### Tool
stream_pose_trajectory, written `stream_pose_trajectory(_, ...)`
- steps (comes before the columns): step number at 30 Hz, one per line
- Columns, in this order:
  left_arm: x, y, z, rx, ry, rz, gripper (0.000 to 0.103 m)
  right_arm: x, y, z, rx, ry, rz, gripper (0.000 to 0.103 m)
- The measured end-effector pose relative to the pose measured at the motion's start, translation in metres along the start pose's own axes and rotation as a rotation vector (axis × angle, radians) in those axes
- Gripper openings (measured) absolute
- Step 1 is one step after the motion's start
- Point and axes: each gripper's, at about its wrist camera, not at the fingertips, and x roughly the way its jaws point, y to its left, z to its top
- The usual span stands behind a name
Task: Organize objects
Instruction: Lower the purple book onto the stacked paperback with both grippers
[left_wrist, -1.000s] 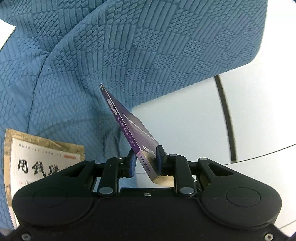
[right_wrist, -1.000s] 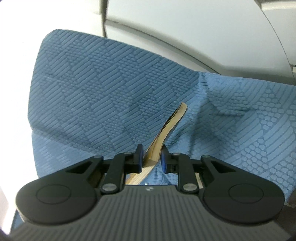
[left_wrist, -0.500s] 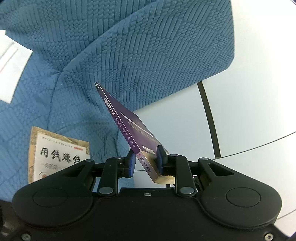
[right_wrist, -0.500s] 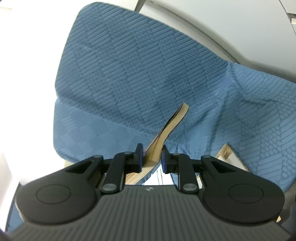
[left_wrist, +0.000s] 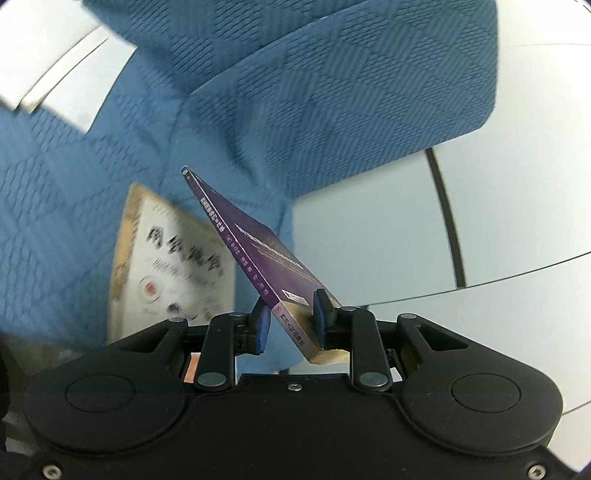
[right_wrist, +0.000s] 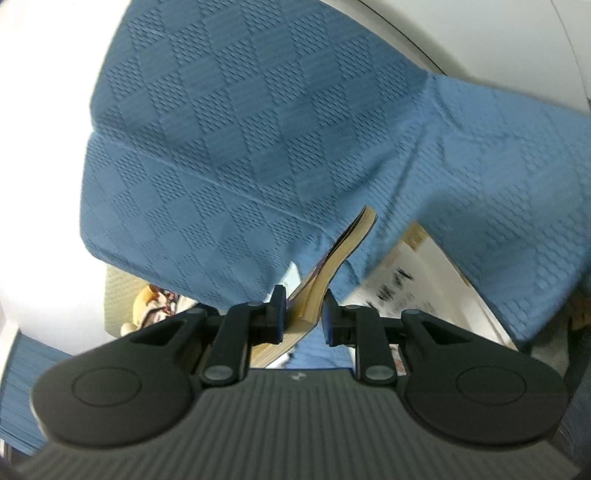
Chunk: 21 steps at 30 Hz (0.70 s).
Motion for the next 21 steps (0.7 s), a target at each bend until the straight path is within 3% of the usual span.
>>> stream_pose_trajectory(10,0.010,0.038,-0.035,0.024,0.016,0.036,0.024,0.007,-0.040,-0.027,-0.003,0.050,-0.058,0.023)
stream_pose_trajectory(21,0.035,0.066,-0.060,0.049,0.107,0.198,0.026,0.022,-0.072,-0.045,-0.033,0.137,-0.206,0.024)
